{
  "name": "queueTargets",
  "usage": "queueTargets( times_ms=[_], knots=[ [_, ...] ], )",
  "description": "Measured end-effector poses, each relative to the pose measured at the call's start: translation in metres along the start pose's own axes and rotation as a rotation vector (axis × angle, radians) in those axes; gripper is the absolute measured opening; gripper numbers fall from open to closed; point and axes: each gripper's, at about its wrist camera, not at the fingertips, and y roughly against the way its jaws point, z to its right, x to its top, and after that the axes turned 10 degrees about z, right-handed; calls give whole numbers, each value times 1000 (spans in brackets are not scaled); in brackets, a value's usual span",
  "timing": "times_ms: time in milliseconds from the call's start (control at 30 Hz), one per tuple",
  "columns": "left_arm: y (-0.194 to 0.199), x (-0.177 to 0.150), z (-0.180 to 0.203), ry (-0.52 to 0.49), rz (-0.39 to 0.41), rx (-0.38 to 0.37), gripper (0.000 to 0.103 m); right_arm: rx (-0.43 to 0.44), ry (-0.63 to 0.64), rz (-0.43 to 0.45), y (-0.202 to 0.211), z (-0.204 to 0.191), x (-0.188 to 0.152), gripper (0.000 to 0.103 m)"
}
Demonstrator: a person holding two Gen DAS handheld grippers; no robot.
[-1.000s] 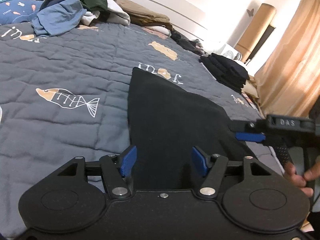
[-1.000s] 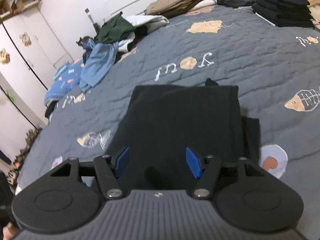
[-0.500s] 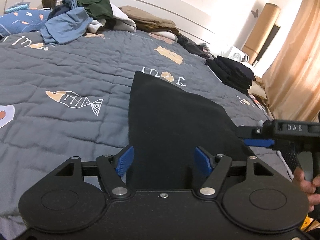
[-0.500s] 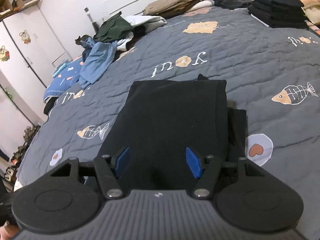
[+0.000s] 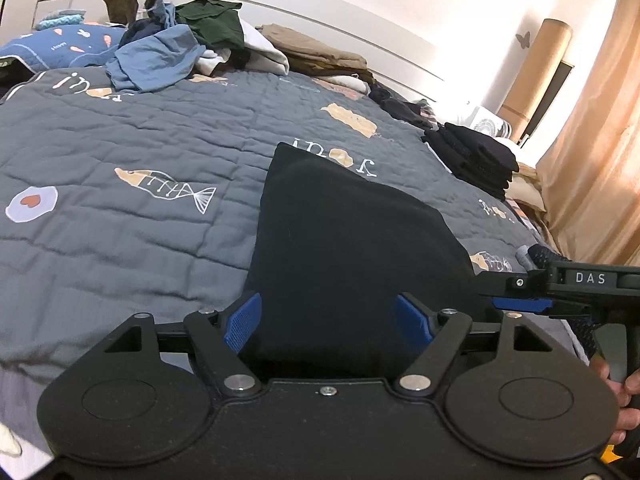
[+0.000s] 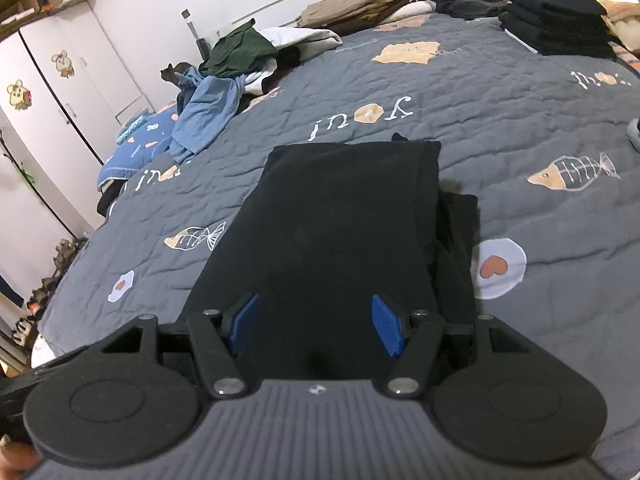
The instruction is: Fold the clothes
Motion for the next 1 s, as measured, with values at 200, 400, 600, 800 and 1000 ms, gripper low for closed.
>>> queueTargets(
  times_ms=[200, 400, 600, 800, 1000],
  knots=[
    [8, -8, 5, 7, 9, 25, 74, -6, -58, 17, 11, 24, -12, 62],
    [10, -9, 9, 28, 22, 28, 75, 18, -72, 40, 18, 25, -16, 62],
    [5, -7, 13, 15, 13, 16, 76, 30, -55, 42, 23, 36, -16, 62],
    [-4, 7, 17, 34, 28, -7, 77, 28, -77, 22, 21, 51, -14, 62],
    [-7, 12, 23, 26, 33, -8, 80, 80, -87, 18, 32, 58, -18, 62]
  ],
)
